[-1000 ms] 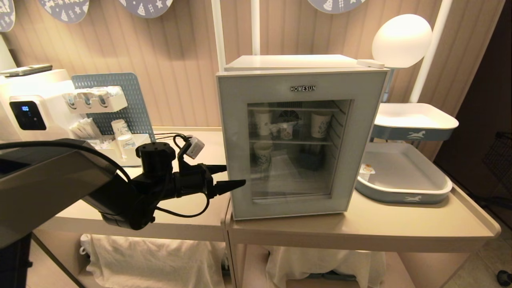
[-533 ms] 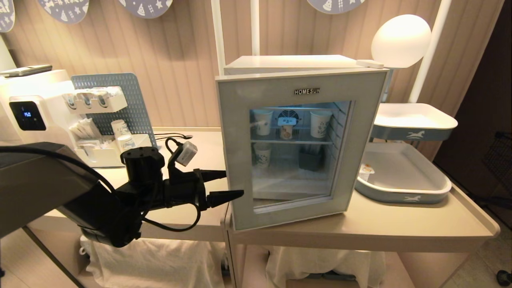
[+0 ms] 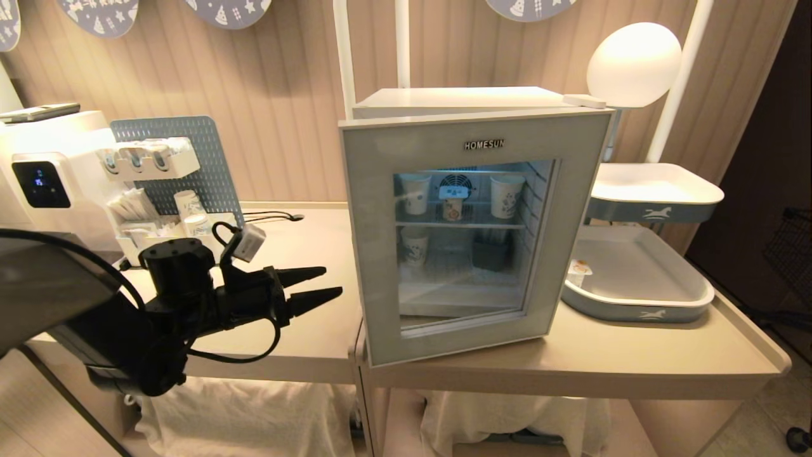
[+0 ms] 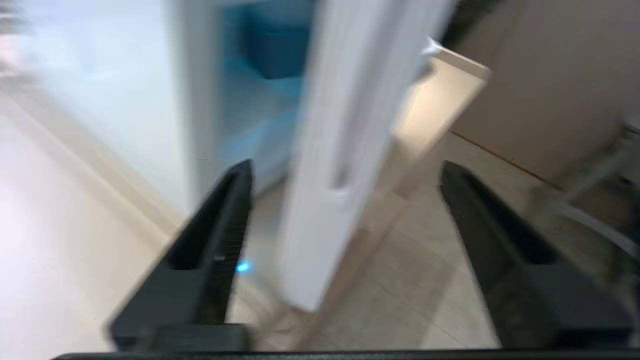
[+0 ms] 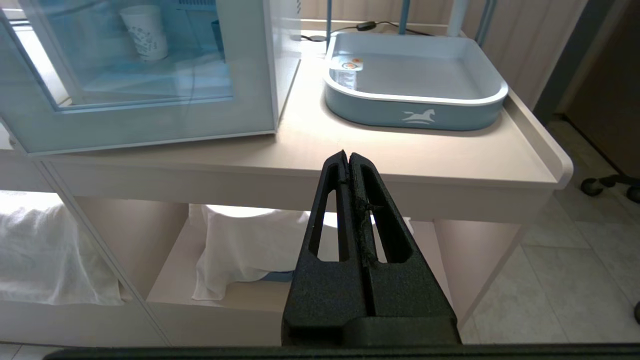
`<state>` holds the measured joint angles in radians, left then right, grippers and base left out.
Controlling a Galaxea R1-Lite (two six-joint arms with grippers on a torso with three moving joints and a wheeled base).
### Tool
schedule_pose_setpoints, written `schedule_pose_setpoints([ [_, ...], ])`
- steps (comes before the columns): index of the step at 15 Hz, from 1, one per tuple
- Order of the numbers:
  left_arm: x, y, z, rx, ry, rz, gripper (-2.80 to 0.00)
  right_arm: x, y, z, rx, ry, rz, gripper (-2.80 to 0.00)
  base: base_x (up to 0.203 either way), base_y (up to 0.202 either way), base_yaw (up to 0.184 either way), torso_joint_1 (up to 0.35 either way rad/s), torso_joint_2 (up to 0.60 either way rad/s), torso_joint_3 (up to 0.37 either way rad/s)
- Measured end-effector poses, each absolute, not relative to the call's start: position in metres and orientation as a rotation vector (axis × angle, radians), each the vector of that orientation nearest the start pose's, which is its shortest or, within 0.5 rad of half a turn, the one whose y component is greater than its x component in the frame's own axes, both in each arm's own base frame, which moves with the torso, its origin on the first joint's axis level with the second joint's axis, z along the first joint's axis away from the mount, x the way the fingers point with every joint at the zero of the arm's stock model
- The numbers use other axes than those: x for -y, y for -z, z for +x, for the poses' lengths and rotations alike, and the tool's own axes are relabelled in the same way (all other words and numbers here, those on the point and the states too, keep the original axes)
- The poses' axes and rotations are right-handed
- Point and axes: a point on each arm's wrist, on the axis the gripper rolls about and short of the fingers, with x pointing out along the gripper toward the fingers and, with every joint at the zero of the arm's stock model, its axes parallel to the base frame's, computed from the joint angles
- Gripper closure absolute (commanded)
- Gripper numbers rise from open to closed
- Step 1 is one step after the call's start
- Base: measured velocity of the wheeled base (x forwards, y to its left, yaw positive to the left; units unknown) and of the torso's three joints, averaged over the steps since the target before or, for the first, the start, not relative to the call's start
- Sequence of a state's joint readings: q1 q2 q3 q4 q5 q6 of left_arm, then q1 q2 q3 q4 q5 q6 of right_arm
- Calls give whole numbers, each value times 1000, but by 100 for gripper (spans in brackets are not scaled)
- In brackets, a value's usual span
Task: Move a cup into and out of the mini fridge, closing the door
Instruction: Open the freezer door
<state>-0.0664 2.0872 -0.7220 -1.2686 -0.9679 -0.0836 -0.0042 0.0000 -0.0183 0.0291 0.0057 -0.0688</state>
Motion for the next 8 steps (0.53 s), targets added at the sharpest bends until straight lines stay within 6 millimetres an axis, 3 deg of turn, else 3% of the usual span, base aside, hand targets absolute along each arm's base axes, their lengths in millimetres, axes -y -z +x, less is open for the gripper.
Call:
schedule_pose_setpoints([
  [2, 26, -96, 355, -126, 984, -122, 0, 0, -78, -24, -10, -2, -69, 0, 0, 0, 0, 0, 0, 0],
  [4, 24, -94, 363, -126, 959, -126, 0, 0, -78, -24, -11, -2, -70, 0, 0, 0, 0, 0, 0, 0],
  [8, 49, -85, 378, -193, 867, -138, 0, 0, -78, -24, -11, -2, -70, 0, 0, 0, 0, 0, 0, 0],
])
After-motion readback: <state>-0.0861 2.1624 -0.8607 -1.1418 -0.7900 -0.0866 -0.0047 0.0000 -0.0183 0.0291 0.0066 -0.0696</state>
